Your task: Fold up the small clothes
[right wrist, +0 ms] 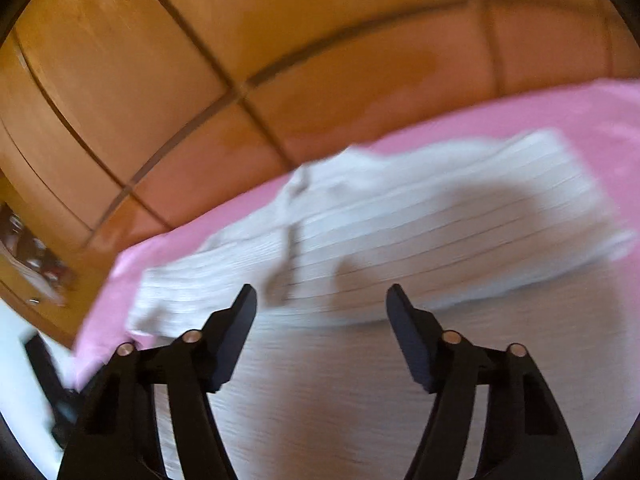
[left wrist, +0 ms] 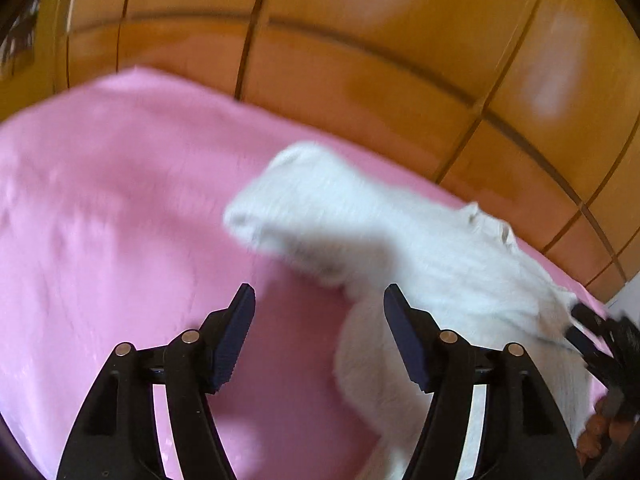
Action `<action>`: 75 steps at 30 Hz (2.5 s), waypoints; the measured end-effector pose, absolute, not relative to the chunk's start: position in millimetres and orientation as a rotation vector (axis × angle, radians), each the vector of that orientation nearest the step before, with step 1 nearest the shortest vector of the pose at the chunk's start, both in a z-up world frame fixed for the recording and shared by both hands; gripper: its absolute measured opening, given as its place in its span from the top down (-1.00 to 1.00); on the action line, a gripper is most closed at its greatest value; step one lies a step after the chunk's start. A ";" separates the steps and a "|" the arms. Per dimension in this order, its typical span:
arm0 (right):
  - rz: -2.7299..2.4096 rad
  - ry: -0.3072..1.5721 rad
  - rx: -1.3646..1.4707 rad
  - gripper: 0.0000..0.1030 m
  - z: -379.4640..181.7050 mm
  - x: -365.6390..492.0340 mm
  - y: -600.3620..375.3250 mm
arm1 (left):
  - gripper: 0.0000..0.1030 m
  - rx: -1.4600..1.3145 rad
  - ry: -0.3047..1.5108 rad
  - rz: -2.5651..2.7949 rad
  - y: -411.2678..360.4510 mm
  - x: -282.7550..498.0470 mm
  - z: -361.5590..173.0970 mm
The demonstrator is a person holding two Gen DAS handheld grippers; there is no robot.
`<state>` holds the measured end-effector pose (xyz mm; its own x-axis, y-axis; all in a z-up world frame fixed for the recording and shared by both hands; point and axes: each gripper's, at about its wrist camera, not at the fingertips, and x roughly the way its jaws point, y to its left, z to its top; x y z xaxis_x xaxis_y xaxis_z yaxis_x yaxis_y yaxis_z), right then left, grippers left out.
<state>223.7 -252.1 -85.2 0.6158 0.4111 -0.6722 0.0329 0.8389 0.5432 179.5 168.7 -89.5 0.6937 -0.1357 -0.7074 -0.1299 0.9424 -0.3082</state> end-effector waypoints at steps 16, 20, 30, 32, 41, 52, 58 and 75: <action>0.108 0.789 0.486 0.89 -68.8 252.2 -261.6 | -0.28 -0.370 0.832 -0.107 166.1 169.3 -106.5; 0.058 0.827 0.526 0.89 -90.1 246.0 -289.4 | -0.28 -0.442 0.798 -0.068 187.3 182.5 -93.9; 0.107 0.757 0.613 0.89 -106.9 230.7 -309.6 | -0.28 -0.514 0.882 -0.078 227.8 262.2 -90.2; 0.083 0.724 0.619 0.89 -103.4 224.9 -315.6 | -0.28 -0.474 0.908 -0.090 221.1 269.5 -96.4; 0.057 0.741 0.690 0.89 -118.8 221.4 -329.7 | -0.28 -0.359 0.988 -0.199 201.6 316.7 -105.5; 0.015 0.685 0.712 0.89 -120.8 214.4 -336.4 | -0.28 -0.525 0.915 -0.102 221.1 367.2 -89.0; 0.036 0.677 0.737 0.89 -121.3 214.4 -339.8 | -0.38 -0.422 0.794 -0.272 207.9 293.6 -77.8; 0.134 0.571 0.741 0.89 -105.5 196.5 -336.2 | 0.73 -0.080 0.807 -0.060 144.6 271.6 -78.8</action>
<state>196.5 -336.2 -105.5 0.8403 0.3109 -0.4441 0.0816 0.7373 0.6706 271.6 144.6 -78.8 0.6901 -0.0839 -0.7188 0.0226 0.9953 -0.0944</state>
